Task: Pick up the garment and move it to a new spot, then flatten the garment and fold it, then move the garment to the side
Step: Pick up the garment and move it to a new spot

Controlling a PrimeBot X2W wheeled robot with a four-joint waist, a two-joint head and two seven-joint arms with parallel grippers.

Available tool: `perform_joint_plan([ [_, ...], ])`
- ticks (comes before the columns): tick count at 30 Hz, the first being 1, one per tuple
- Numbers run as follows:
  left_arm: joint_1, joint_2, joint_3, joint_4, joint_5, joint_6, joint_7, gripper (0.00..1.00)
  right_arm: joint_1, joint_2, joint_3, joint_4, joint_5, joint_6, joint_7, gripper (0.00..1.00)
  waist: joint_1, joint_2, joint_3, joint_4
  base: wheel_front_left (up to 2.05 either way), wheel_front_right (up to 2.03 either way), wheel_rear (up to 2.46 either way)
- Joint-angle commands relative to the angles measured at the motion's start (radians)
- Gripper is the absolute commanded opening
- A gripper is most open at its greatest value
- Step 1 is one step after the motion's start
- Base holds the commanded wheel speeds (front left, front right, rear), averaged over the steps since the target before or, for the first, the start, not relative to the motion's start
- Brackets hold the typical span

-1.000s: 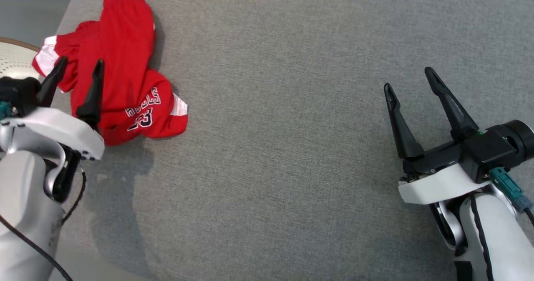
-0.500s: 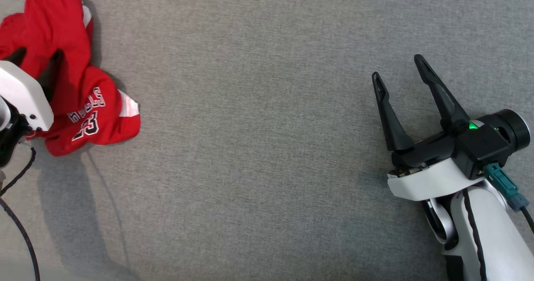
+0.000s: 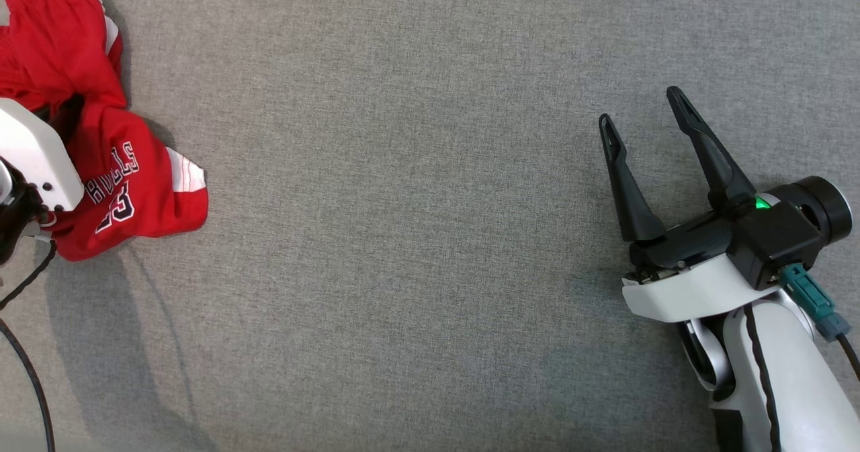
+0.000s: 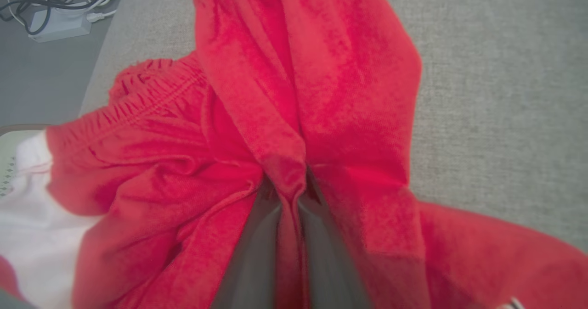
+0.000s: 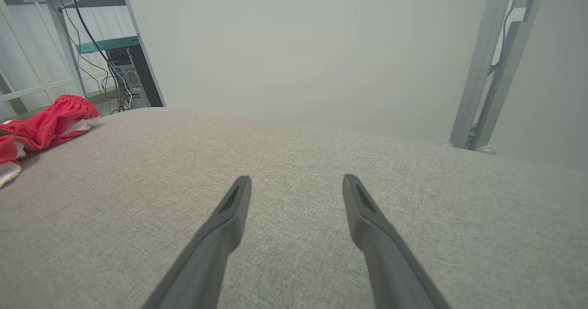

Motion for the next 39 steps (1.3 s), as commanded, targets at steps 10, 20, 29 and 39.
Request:
perform_joint_plan([
  [10, 0.006, 0.009, -0.044, 0.028, -0.044, -0.001, -0.150, 0.00, 0.001, 0.000, -0.004, 0.029, 0.011, 0.000, -0.018, 1.00, 0.0000, 0.0000, -0.057, 0.008, 0.00, 0.00, 0.00],
  [20, 0.025, 0.038, -0.034, -0.016, -0.053, -0.001, -0.355, 0.00, 0.024, 0.001, -0.012, 0.060, 0.053, 0.000, -0.042, 1.00, 0.0000, 0.0000, -0.190, -0.015, 0.00, 0.00, 0.00],
  [29, 0.127, 0.020, 0.007, -0.211, -0.061, 0.023, -0.482, 0.00, 0.082, 0.008, -0.041, 0.078, 0.113, 0.000, -0.056, 1.00, 0.0000, 0.0000, -0.341, -0.080, 0.00, 0.00, 0.00],
  [39, 0.295, 0.000, -0.003, -0.603, 0.003, 0.167, -0.488, 0.00, 0.146, -0.008, -0.098, 0.026, 0.143, 0.000, -0.057, 1.00, 0.0000, 0.0000, -0.413, -0.197, 0.00, 0.00, 0.00],
])
